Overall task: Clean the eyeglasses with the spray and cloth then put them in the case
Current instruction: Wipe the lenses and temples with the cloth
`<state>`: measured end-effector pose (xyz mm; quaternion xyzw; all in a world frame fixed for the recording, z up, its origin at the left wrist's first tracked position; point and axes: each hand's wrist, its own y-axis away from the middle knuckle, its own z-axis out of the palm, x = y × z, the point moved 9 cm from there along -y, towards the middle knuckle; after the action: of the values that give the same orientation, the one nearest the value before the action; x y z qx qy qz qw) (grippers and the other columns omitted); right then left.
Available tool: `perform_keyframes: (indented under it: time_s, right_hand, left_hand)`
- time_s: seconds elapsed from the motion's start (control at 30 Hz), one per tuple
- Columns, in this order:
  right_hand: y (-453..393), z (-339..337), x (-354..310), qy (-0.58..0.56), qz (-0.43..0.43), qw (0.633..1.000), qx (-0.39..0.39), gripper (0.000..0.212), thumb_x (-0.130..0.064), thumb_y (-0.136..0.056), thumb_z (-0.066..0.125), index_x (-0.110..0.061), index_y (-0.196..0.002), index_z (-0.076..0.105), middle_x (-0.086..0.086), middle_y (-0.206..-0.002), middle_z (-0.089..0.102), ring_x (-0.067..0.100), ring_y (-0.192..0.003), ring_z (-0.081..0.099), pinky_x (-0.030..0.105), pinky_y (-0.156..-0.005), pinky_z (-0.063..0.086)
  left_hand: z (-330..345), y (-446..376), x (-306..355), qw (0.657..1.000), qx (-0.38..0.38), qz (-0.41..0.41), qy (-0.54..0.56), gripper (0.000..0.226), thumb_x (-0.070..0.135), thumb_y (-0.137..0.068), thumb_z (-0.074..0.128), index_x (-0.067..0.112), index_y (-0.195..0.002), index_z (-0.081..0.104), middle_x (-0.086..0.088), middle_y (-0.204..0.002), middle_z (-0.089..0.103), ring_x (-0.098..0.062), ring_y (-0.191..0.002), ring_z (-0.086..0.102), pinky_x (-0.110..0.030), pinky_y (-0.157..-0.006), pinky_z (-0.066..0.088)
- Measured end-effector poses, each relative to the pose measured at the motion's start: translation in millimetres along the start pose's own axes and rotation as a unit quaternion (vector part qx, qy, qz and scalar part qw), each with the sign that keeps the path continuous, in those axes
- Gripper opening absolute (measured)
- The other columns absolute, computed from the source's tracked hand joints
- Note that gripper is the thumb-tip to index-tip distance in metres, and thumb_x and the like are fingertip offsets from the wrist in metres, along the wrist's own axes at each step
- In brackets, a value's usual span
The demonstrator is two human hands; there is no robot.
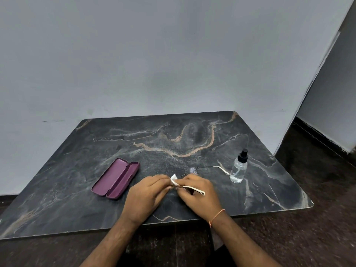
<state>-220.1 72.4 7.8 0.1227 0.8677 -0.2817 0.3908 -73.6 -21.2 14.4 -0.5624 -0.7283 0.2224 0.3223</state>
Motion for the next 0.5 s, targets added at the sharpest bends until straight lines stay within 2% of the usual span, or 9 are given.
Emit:
perform_keyframes:
  time_s: [0.1,0.2,0.23,0.33,0.43,0.5]
  right_hand:
    - [-1,-4,3,0.024,0.002,0.999,0.025,0.020,-0.032,-0.084,0.072,-0.037,-0.099,0.085,-0.012,-0.074,0.068,0.003,-0.074,0.068,0.030,-0.069,0.055]
    - [-3,-10,10,0.037,0.020,0.997,0.061,0.014,-0.033,-0.092,0.075,-0.034,-0.102,0.086,-0.019,-0.072,0.061,-0.004,-0.071,0.063,0.014,-0.067,0.045]
    - [-3,-9,10,0.033,0.021,0.998,0.057,0.015,-0.033,-0.094,0.075,-0.036,-0.106,0.085,-0.018,-0.074,0.062,-0.003,-0.072,0.064,0.014,-0.067,0.046]
    - [-1,0,6,0.017,0.011,1.000,0.014,0.027,-0.031,-0.089,0.072,-0.044,-0.112,0.080,-0.011,-0.084,0.071,0.004,-0.077,0.069,0.027,-0.072,0.055]
    - [-1,-1,9,0.026,0.021,0.999,0.019,0.025,-0.031,-0.078,0.070,-0.039,-0.099,0.081,-0.006,-0.080,0.072,0.008,-0.074,0.070,0.037,-0.070,0.057]
    - [0,-5,12,0.024,0.036,0.998,0.040,0.023,-0.033,-0.077,0.070,-0.037,-0.097,0.082,-0.007,-0.078,0.071,0.006,-0.074,0.070,0.038,-0.071,0.057]
  left_hand:
    - [1,1,-3,1.000,0.000,-0.006,-0.003,0.015,0.037,-0.108,0.066,0.031,-0.117,0.076,0.020,-0.123,0.076,-0.009,-0.103,0.076,-0.028,-0.091,0.059]
    - [1,0,-4,1.000,0.003,-0.007,-0.006,0.013,0.036,-0.107,0.068,0.030,-0.116,0.076,0.019,-0.123,0.076,-0.008,-0.104,0.075,-0.026,-0.093,0.059]
    - [1,0,-4,1.000,0.003,-0.006,-0.008,0.013,0.035,-0.107,0.069,0.030,-0.115,0.077,0.018,-0.123,0.076,-0.008,-0.104,0.075,-0.026,-0.093,0.058]
    - [0,0,-4,1.000,0.002,-0.012,-0.011,0.013,0.035,-0.106,0.070,0.028,-0.114,0.079,0.018,-0.122,0.077,-0.009,-0.102,0.075,-0.026,-0.091,0.058]
    - [-1,-1,-2,1.000,0.003,-0.011,-0.016,0.013,0.035,-0.105,0.071,0.029,-0.113,0.079,0.019,-0.120,0.077,-0.008,-0.100,0.075,-0.026,-0.089,0.057]
    - [-3,-2,0,1.000,0.009,-0.009,-0.015,0.014,0.036,-0.105,0.069,0.028,-0.111,0.079,0.018,-0.118,0.078,-0.007,-0.100,0.073,-0.024,-0.089,0.056]
